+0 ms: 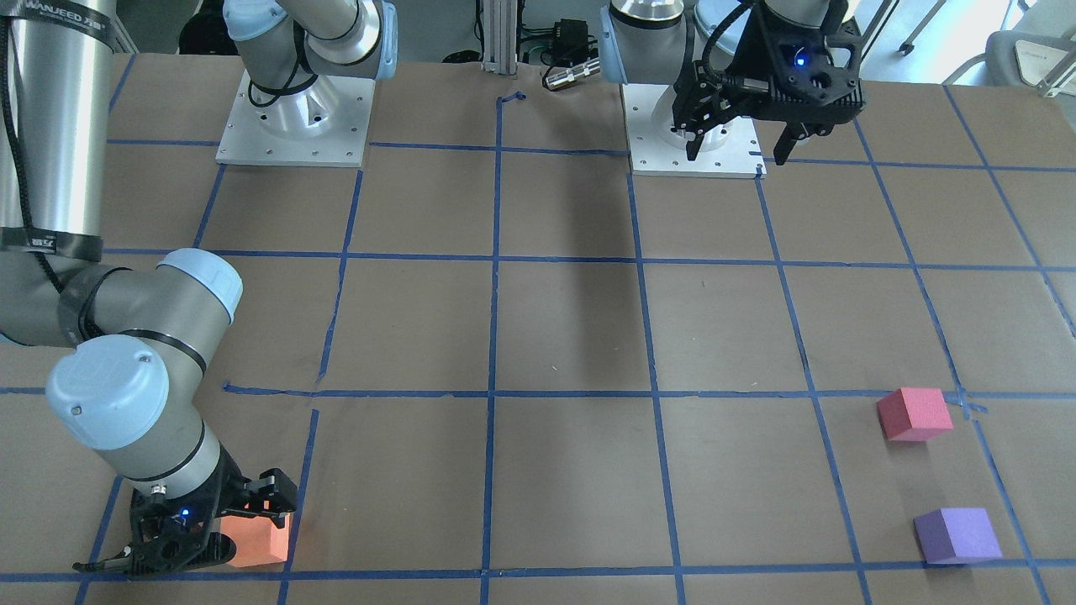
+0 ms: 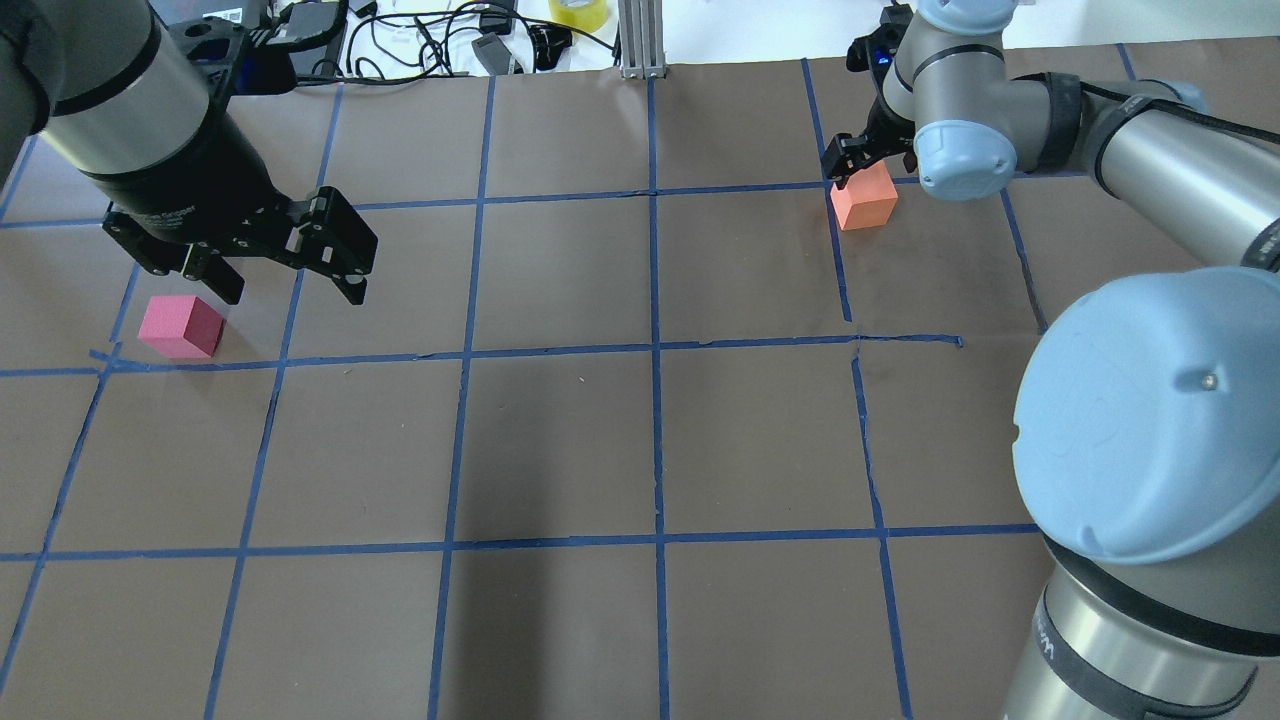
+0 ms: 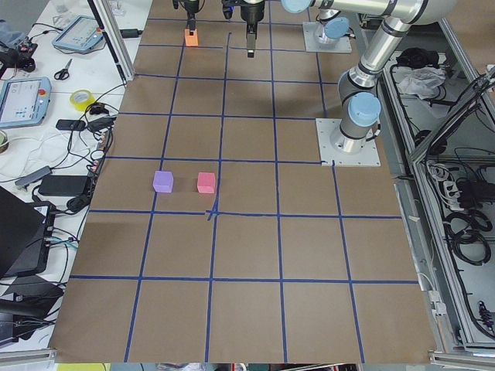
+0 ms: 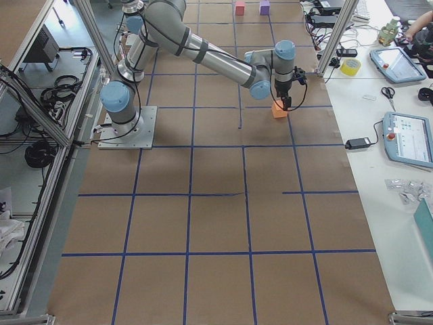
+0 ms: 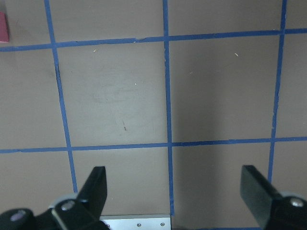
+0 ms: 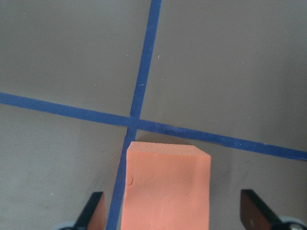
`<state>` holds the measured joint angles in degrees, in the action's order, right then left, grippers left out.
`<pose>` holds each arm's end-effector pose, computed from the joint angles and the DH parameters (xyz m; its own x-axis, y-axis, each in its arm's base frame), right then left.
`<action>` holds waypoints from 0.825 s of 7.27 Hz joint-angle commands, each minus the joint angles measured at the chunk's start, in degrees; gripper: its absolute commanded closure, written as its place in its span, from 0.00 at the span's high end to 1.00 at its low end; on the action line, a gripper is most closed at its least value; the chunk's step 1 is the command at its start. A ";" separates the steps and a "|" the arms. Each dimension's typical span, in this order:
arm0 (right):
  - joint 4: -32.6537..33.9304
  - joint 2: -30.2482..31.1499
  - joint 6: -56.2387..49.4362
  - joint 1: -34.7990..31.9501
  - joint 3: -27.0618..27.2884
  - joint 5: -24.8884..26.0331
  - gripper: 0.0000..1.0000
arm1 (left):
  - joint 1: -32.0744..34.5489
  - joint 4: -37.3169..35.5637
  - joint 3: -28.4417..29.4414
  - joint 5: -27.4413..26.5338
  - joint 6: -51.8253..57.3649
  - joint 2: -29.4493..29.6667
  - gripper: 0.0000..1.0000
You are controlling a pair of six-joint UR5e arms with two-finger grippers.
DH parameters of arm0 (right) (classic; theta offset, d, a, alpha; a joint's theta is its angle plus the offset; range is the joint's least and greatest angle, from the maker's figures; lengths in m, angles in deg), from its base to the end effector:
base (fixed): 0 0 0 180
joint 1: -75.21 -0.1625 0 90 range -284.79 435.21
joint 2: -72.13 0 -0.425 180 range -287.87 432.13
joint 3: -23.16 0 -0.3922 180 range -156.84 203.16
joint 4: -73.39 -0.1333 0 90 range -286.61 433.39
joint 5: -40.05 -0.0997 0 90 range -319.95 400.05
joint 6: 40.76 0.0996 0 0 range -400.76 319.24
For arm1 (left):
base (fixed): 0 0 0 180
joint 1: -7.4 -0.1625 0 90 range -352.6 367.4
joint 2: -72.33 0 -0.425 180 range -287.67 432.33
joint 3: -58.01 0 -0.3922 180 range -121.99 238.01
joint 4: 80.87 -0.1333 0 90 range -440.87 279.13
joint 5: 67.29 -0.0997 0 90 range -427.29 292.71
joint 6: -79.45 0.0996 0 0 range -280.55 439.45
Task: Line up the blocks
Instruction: 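Lift the orange cube with the right gripper toward the table center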
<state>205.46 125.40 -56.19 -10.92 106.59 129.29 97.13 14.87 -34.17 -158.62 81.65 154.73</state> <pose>0.0863 -0.7188 0.2292 -0.9794 -0.1973 0.0424 -0.2018 0.9583 -0.2024 -0.1289 -0.4340 0.5207 -0.9992 0.0338 -0.0230 0.0337 0.9994 0.0065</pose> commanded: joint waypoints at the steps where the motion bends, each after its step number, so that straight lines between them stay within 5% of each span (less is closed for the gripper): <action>1: 1.87 -1.85 0.23 0.00 -0.37 -0.03 1.00 | 0.01 -0.03 -0.01 -0.08 -0.01 0.13 1.00; 4: 1.79 -3.70 0.32 0.00 -3.09 -0.12 0.95 | 0.01 -0.03 -0.01 0.01 -0.01 0.13 1.00; 5: 1.79 -4.22 0.58 0.00 -3.18 -0.47 0.69 | -0.08 -0.03 0.07 -0.17 0.16 0.04 1.00; 6: 1.79 -4.14 0.58 0.00 -3.18 0.05 0.03 | 0.01 -0.03 0.07 -0.08 0.77 0.22 1.00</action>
<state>207.25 121.44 -55.70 -10.92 103.58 129.07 97.11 14.84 -34.14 -158.71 81.92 154.85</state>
